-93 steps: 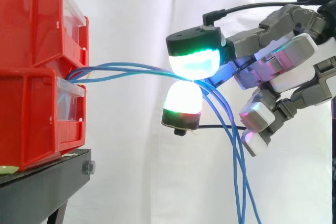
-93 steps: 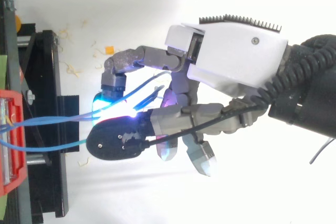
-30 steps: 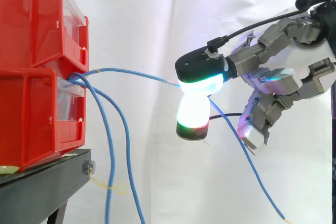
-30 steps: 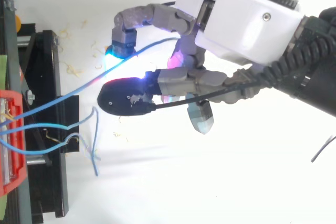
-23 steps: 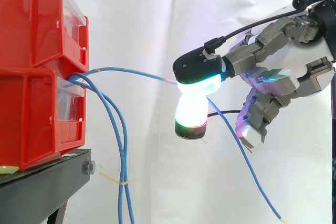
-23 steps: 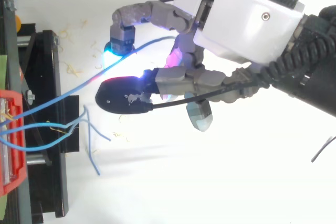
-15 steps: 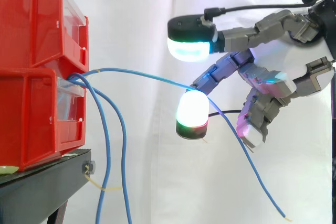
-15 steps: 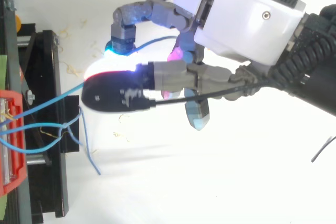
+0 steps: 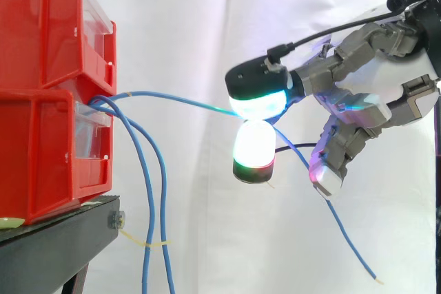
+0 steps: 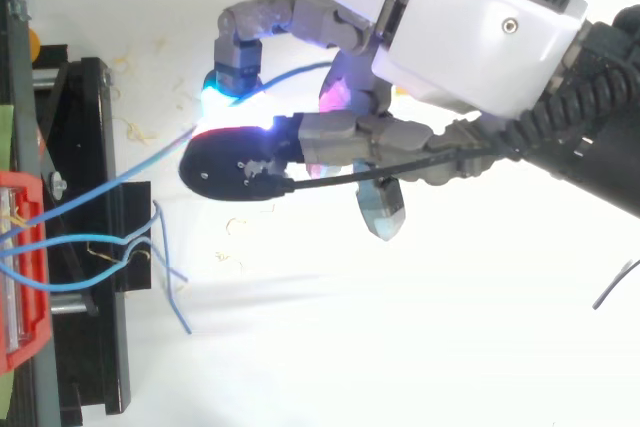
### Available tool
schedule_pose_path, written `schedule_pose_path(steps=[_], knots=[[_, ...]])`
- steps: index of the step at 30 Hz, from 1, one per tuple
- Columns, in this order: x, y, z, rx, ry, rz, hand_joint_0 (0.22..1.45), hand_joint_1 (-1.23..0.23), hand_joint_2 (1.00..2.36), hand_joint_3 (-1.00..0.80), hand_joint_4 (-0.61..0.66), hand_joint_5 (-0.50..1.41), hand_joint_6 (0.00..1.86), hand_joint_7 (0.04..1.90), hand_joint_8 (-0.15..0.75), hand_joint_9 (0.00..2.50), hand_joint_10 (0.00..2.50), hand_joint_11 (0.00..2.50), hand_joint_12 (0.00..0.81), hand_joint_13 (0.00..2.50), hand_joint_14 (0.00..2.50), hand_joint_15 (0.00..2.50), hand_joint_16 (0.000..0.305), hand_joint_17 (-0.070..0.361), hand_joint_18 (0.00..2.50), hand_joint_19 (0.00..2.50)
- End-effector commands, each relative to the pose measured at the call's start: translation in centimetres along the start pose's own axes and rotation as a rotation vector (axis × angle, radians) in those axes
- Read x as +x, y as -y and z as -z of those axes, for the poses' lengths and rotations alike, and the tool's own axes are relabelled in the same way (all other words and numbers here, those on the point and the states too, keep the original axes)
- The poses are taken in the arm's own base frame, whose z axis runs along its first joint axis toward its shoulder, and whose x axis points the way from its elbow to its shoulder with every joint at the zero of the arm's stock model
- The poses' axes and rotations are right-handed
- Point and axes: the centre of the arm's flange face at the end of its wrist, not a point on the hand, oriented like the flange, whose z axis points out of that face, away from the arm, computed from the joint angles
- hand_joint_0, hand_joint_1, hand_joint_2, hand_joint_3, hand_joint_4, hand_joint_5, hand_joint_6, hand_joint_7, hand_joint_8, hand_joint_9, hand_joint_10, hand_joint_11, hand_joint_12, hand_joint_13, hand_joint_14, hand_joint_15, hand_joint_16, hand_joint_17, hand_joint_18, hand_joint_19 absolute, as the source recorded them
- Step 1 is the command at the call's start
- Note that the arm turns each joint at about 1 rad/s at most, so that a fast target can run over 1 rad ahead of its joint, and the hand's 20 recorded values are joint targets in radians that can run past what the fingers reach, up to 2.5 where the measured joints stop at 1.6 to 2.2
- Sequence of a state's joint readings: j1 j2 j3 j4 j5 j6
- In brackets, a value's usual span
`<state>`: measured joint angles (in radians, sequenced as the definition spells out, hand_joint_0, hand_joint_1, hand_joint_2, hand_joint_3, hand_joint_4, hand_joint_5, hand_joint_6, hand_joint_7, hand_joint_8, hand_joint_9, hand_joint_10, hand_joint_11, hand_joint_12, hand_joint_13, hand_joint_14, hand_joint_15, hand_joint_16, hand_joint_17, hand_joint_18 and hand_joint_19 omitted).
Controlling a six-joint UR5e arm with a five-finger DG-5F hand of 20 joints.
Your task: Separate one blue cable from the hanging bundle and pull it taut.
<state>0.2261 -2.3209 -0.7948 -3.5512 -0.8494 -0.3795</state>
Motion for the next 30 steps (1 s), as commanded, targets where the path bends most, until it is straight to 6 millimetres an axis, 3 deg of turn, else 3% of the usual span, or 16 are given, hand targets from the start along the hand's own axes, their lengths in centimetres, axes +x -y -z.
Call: schedule_pose_path(steps=[1,9,11,14,16,19,23,30], knots=[[-0.32,0.12,-0.01,0.012,0.028,0.051,0.75,-0.63,1.01,-0.43,0.11,0.14,0.50,1.16,0.056,2.06,0.01,0.36,0.271,1.27,0.02,0.51,0.043,0.097,0.88,0.64],[-0.30,-0.20,-0.24,-0.004,0.058,0.092,0.75,-0.67,1.02,-0.28,0.07,0.14,0.50,1.18,0.101,2.00,0.02,0.37,0.278,1.25,0.02,0.52,0.045,0.100,0.85,0.65],[-0.29,-0.23,-0.26,-0.006,0.059,0.094,0.72,-0.70,1.01,-0.26,0.07,0.14,0.50,1.19,0.117,1.98,0.01,0.36,0.277,1.24,0.02,0.52,0.047,0.106,0.85,0.64],[-0.20,-0.27,-0.21,-0.007,0.058,0.096,0.58,-0.69,1.01,-0.39,0.13,0.14,0.50,1.21,0.137,1.96,0.01,0.31,0.298,1.23,0.02,0.50,0.056,0.127,0.89,0.61],[-0.27,-0.36,-0.17,-0.009,0.059,0.094,0.44,-0.47,1.00,-0.50,0.17,0.14,0.50,1.22,0.176,1.93,0.01,0.24,0.316,1.24,0.01,0.49,0.065,0.147,0.91,0.57],[-0.11,-0.34,-0.17,-0.009,0.057,0.095,0.39,-0.26,1.00,-0.50,0.18,0.14,0.50,1.19,0.188,1.92,0.01,0.16,0.339,1.25,0.01,0.44,0.073,0.165,0.94,0.53],[-0.11,-0.34,-0.17,-0.009,0.057,0.095,0.46,-0.10,1.00,-0.50,0.13,0.14,0.50,1.17,0.137,1.92,0.01,0.19,0.311,1.23,0.01,0.46,0.064,0.144,0.84,0.57],[-0.20,-0.52,-0.15,-0.011,0.059,0.111,0.61,-0.29,1.00,-0.50,0.12,0.14,0.50,1.15,0.044,2.04,0.01,0.30,0.271,1.26,0.02,0.49,0.045,0.102,0.82,0.64]])
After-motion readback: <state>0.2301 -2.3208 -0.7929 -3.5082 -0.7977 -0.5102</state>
